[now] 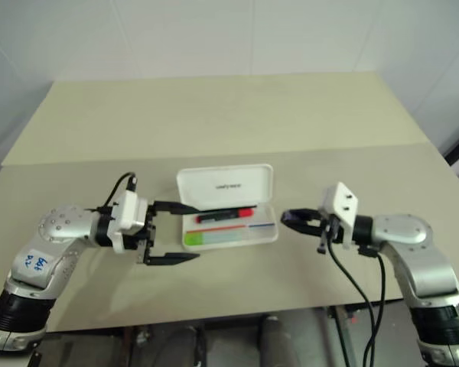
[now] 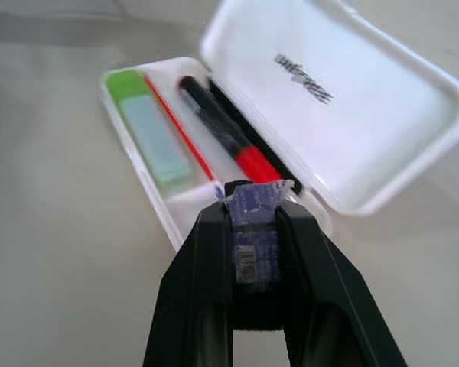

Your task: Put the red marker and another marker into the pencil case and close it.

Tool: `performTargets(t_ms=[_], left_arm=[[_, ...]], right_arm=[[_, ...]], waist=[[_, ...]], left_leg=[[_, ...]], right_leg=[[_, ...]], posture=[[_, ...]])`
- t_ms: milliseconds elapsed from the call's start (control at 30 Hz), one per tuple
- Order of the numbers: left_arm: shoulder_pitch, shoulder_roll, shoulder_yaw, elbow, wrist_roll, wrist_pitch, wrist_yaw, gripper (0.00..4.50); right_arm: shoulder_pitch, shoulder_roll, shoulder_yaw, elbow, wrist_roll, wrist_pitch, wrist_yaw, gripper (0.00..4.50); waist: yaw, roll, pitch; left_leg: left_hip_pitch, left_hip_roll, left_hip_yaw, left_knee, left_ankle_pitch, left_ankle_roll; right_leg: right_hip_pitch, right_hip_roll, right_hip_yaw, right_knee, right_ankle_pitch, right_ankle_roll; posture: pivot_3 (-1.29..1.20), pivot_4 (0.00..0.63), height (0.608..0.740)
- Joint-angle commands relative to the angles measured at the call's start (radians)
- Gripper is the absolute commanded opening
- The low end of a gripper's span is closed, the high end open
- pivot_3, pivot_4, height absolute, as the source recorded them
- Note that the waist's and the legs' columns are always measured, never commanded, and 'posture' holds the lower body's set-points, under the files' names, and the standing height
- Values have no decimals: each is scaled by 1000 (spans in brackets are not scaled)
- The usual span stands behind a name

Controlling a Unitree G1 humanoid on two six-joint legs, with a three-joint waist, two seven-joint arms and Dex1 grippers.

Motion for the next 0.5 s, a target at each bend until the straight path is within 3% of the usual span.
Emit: performTargets(t_ms=[33, 500], left_arm=[[5, 6, 19, -40, 1, -14, 11, 4500], [40, 16, 39, -84, -3, -1, 49, 4500]], right_arm=[[-54, 9, 52, 54, -19, -46, 65, 408], [-276, 139, 187, 446, -140, -241, 211, 408]], waist=[[-1, 0, 0], [-6, 0, 0]], left_leg=[[0, 0, 0, 0, 0, 0], [1, 0, 1, 1, 0, 0]], right_leg=[[0, 0, 0, 0, 0, 0], [-1, 1, 1, 2, 0, 1]], posture=[[0, 150, 740], [0, 150, 740]])
